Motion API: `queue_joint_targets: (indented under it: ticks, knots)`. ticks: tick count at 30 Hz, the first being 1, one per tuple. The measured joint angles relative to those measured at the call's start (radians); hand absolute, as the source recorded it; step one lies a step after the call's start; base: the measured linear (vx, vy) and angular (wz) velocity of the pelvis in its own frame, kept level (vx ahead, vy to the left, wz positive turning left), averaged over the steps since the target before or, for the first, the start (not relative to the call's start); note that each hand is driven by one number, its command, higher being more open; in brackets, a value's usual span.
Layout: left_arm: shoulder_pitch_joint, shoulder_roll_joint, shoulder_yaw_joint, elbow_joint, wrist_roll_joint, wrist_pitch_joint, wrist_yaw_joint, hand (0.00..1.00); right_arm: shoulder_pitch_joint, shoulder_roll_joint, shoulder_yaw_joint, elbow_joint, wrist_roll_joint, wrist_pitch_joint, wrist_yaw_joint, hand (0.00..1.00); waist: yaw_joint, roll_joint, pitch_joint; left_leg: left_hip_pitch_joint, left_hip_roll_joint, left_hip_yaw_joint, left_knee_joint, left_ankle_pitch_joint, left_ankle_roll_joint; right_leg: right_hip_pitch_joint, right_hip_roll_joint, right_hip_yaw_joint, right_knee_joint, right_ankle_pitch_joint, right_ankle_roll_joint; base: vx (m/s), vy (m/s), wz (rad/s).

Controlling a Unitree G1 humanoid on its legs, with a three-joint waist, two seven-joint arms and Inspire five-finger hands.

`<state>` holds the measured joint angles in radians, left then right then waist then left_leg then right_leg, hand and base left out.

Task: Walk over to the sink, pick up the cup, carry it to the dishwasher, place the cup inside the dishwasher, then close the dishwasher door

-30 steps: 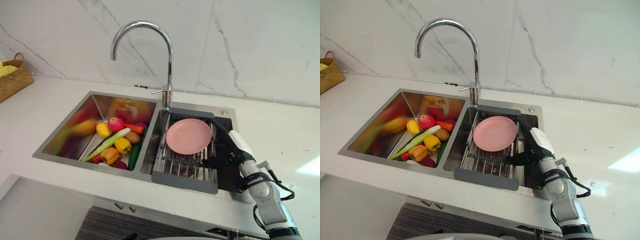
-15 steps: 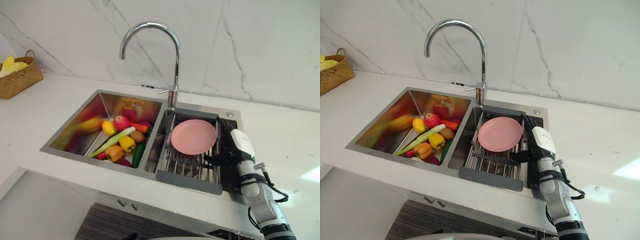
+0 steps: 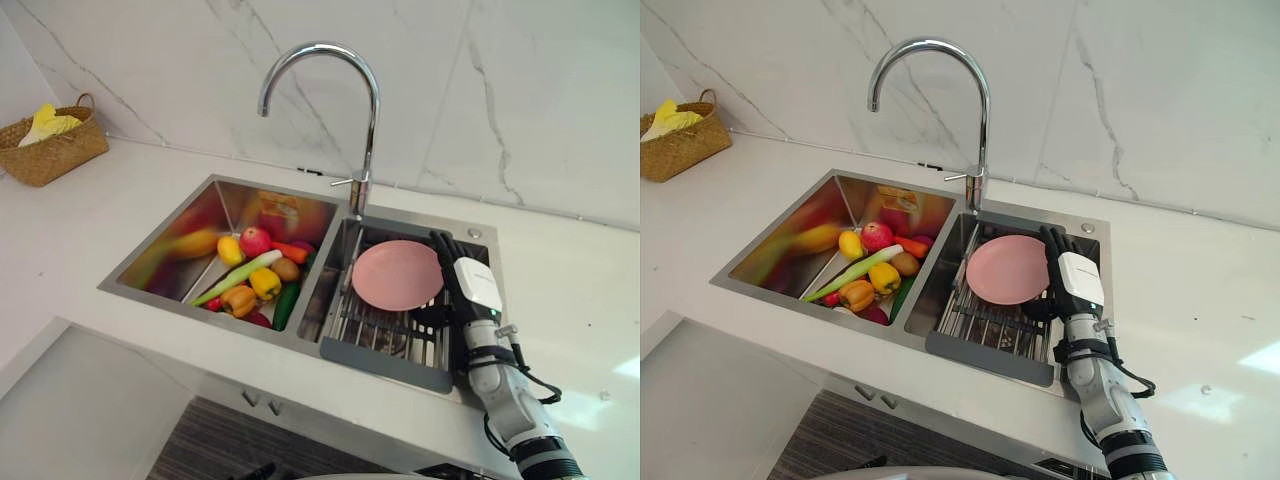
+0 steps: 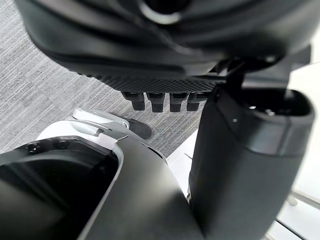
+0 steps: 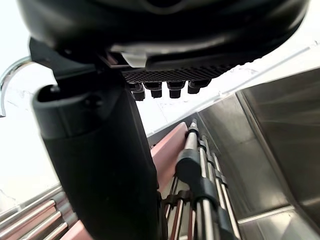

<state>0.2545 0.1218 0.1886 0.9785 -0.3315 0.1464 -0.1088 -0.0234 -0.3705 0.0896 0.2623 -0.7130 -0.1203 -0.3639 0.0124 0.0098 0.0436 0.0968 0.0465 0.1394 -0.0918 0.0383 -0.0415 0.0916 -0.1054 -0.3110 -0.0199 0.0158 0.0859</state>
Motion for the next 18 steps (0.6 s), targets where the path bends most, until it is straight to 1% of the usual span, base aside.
queue_joint_targets:
  ticks: [5, 7, 8, 12, 16, 18]
  knots:
    - [0.000, 0.000, 0.000, -0.002, 0.010, -0.003, 0.000, 1.00, -0.001, 0.018, 0.005, 0.009, -0.002, -0.008, -0.076, 1.00, -0.001, 0.000, 0.000, -0.007, 0.000, -0.012, 0.000, 0.005, 0.000, 0.000, 0.000, -0.013, -0.001, 0.000, 0.000, -0.03, -0.008, 0.08]
    - [0.000, 0.000, 0.000, -0.002, 0.016, -0.007, 0.000, 1.00, -0.002, 0.021, 0.005, 0.010, -0.005, -0.021, -0.117, 1.00, 0.000, 0.000, 0.000, -0.010, 0.000, -0.017, 0.000, 0.007, 0.000, 0.000, 0.000, -0.018, -0.002, 0.000, 0.000, -0.03, -0.006, 0.06]
    - [0.000, 0.000, 0.000, -0.002, 0.017, -0.008, 0.000, 1.00, -0.002, 0.021, 0.005, 0.010, -0.007, -0.024, -0.127, 0.00, 0.000, 0.000, 0.000, -0.010, 0.000, -0.018, -0.001, 0.008, 0.000, 0.000, 0.000, -0.018, -0.002, 0.000, 0.000, -0.03, -0.004, 0.03]
    - [0.000, 0.000, -0.001, -0.002, 0.017, -0.011, -0.001, 1.00, -0.009, 0.026, 0.005, 0.030, -0.028, -0.043, -0.182, 0.00, 0.000, 0.001, 0.000, -0.010, 0.000, -0.019, -0.001, 0.008, 0.000, 0.001, 0.000, -0.019, -0.002, 0.000, 0.000, 0.00, 0.000, 0.00]
    - [0.000, 0.000, -0.002, -0.001, 0.017, -0.012, -0.001, 1.00, -0.010, 0.027, 0.006, 0.046, -0.052, -0.046, -0.202, 0.00, 0.000, 0.002, 0.001, -0.013, 0.000, -0.021, -0.001, 0.008, 0.000, 0.001, 0.000, -0.022, -0.005, 0.000, 0.000, 0.00, 0.000, 0.00]
    - [0.000, 0.000, -0.002, -0.001, 0.017, -0.013, -0.001, 1.00, -0.016, 0.025, 0.005, 0.057, -0.094, -0.043, -0.223, 0.00, 0.000, 0.002, 0.001, -0.014, 0.000, -0.021, -0.001, 0.008, 0.000, 0.001, 0.000, -0.022, -0.006, 0.000, 0.000, 0.00, 0.000, 0.00]
